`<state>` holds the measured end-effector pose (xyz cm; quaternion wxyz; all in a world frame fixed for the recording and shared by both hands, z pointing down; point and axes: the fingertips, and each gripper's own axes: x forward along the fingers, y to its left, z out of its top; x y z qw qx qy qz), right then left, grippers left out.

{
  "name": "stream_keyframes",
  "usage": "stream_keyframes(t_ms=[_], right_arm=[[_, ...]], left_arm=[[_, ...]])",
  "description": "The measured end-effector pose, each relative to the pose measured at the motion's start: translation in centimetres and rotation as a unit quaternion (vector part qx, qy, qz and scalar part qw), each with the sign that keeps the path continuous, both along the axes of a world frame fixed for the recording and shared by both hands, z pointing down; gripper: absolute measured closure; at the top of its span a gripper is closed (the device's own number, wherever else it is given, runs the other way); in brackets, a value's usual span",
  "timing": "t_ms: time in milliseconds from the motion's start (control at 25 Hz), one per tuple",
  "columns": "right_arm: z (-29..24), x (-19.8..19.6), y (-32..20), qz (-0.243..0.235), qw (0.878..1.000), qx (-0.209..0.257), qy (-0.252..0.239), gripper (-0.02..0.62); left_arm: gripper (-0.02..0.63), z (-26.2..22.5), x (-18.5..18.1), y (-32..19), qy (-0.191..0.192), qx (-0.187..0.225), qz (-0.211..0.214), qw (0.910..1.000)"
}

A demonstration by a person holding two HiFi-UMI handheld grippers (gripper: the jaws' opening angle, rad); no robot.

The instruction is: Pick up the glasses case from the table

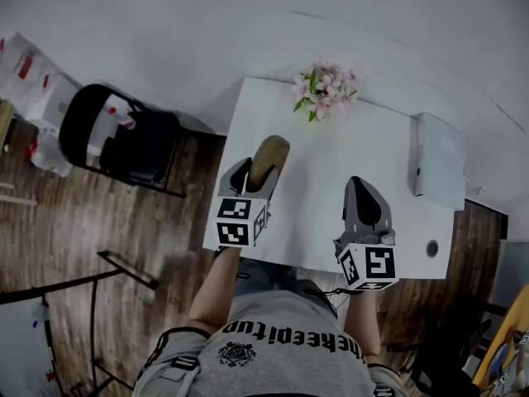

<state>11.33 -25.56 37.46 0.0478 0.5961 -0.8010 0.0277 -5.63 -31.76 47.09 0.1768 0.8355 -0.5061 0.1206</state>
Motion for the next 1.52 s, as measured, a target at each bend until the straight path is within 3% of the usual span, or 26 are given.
stream_keyframes(t_ms=[760, 1520], right_arm=[[-1.8, -1.3, 3.1, -0.041, 0.999, 0.024, 0.001, 0.592], [-3.5, -1.6, 6.7, -0.065, 0.997, 0.047, 0.005, 0.592]], left_arm=[[0.353, -6.9, -2.0, 5.6, 0.033, 0.083, -0.038, 0.9953], [0.353, -13.5, -3.1, 11.5, 0.077, 0.177, -0.060, 0.9794]])
